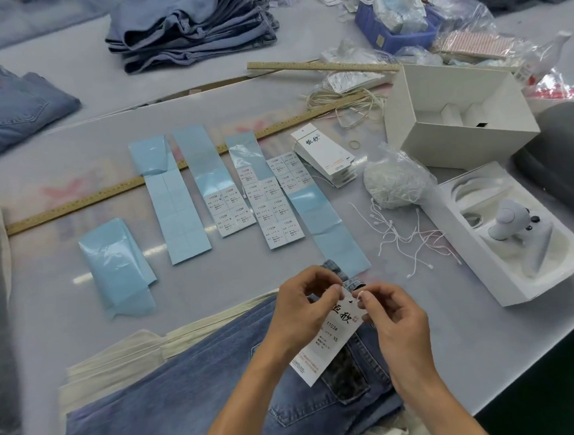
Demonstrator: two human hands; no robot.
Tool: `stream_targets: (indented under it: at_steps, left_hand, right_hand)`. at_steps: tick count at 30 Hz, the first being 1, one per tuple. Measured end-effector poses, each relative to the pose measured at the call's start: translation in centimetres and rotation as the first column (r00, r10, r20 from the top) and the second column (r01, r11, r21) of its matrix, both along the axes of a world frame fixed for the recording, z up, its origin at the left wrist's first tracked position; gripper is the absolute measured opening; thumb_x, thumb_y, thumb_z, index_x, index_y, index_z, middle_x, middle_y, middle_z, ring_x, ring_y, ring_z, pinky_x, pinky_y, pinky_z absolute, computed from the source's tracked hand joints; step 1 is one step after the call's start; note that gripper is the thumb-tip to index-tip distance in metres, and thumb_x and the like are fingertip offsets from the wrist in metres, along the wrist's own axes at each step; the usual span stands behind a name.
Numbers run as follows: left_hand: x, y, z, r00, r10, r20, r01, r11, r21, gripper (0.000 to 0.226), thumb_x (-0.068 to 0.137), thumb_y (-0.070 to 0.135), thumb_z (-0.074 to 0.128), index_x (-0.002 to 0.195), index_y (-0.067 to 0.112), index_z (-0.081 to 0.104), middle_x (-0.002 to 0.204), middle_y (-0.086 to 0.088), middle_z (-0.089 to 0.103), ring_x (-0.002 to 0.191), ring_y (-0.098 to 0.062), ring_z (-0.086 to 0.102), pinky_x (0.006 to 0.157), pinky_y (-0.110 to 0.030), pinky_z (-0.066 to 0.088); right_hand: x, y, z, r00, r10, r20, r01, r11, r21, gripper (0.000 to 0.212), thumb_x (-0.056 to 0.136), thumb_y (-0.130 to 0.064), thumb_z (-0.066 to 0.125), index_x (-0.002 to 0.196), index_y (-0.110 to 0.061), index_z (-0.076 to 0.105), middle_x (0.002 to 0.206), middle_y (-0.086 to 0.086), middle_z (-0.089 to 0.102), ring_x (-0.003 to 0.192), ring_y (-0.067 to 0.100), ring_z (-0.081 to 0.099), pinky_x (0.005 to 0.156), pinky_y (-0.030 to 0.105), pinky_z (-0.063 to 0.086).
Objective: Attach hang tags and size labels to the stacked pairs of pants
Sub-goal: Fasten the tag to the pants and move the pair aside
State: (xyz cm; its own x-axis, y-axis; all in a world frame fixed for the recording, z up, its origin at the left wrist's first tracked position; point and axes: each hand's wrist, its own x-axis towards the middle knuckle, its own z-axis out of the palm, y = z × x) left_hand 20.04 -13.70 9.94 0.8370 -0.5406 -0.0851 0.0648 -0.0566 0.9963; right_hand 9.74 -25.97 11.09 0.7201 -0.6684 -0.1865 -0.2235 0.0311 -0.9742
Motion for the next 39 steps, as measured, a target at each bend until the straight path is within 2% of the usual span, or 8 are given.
stream_targets:
  at_steps: [6, 11, 16, 23, 30, 35, 39]
  left_hand:
    - [-0.4, -0.2, -0.3, 1.000, -0.006, 0.008, 0.006, 0.999, 0.050, 0.013, 0.092, 0.014, 0.074, 0.091, 0.026, 0.078, 0.088, 0.012, 0.075, 0.078, -0.008, 0.067, 0.065, -0.022, 0.053]
    - [-1.0, -0.5, -0.6, 0.999, -0.028, 0.020, 0.026, 0.997, 0.077, 0.021, 0.091, 0.010, 0.074, 0.096, 0.030, 0.075, 0.090, 0.014, 0.073, 0.082, -0.010, 0.067, 0.070, -0.028, 0.055]
    - [-1.8, -0.6, -0.7, 0.996, -0.049, 0.079, 0.042, 0.995, 0.088, 0.020, 0.091, 0.016, 0.071, 0.100, 0.034, 0.067, 0.088, 0.010, 0.071, 0.083, -0.015, 0.067, 0.063, -0.013, 0.042]
    - [-1.7, -0.6, -0.9, 0.997, -0.071, 0.020, 0.070, 0.996, 0.046, 0.030, 0.094, 0.015, 0.066, 0.101, 0.041, 0.053, 0.087, 0.015, 0.069, 0.084, -0.017, 0.066, 0.066, -0.017, 0.045]
    - [-1.7, -0.6, -1.0, 0.999, -0.053, -0.001, 0.053, 0.998, 0.032, 0.029, 0.094, 0.017, 0.067, 0.101, 0.039, 0.051, 0.087, 0.014, 0.068, 0.083, -0.019, 0.065, 0.066, -0.022, 0.048]
    - [-1.8, -0.8, -1.2, 0.999, -0.041, 0.005, 0.041, 0.998, 0.041, 0.025, 0.094, 0.014, 0.068, 0.102, 0.031, 0.051, 0.088, 0.007, 0.068, 0.081, -0.017, 0.064, 0.069, -0.019, 0.044]
    - [-1.7, -0.8, -1.3, 0.998, -0.049, 0.027, 0.048, 0.997, 0.059, 0.023, 0.094, 0.016, 0.068, 0.103, 0.030, 0.053, 0.089, 0.007, 0.068, 0.081, -0.016, 0.063, 0.067, -0.018, 0.044]
  right_hand:
    - [0.1, 0.0, -0.3, 0.996, -0.084, 0.007, 0.084, 0.994, 0.072, 0.016, 0.093, -0.010, 0.071, 0.094, -0.026, 0.075, 0.092, 0.003, 0.076, 0.084, 0.017, 0.074, 0.067, 0.021, 0.057]
    - [0.2, 0.0, -0.6, 0.993, -0.108, -0.038, 0.111, 0.992, 0.065, 0.027, 0.095, -0.009, 0.068, 0.098, -0.034, 0.079, 0.090, -0.002, 0.076, 0.079, 0.008, 0.070, 0.067, 0.019, 0.056]
    - [0.4, 0.0, -0.2, 0.992, -0.126, -0.029, 0.129, 0.968, 0.217, 0.025, 0.092, -0.002, 0.068, 0.091, -0.023, 0.081, 0.091, 0.009, 0.078, 0.086, 0.019, 0.075, 0.070, 0.021, 0.058]
    - [0.5, 0.3, 0.5, 0.994, -0.097, -0.059, 0.110, 0.942, 0.316, 0.020, 0.093, -0.003, 0.068, 0.090, -0.017, 0.081, 0.088, 0.010, 0.077, 0.079, 0.012, 0.069, 0.068, 0.020, 0.057]
    - [0.5, 0.8, 0.5, 0.993, -0.077, -0.089, 0.104, 0.924, 0.367, 0.018, 0.095, -0.007, 0.066, 0.092, -0.017, 0.081, 0.094, 0.004, 0.077, 0.079, 0.006, 0.068, 0.071, 0.024, 0.053]
    - [0.7, 0.7, 0.4, 0.988, -0.129, -0.079, 0.151, 0.852, 0.502, 0.017, 0.094, -0.002, 0.064, 0.093, -0.010, 0.079, 0.089, 0.004, 0.075, 0.074, 0.004, 0.066, 0.065, 0.017, 0.055]
    - [0.7, 0.8, 0.3, 0.984, -0.144, -0.103, 0.177, 0.831, 0.528, 0.017, 0.094, -0.001, 0.064, 0.093, -0.009, 0.079, 0.086, 0.004, 0.072, 0.072, 0.006, 0.062, 0.062, 0.017, 0.055]
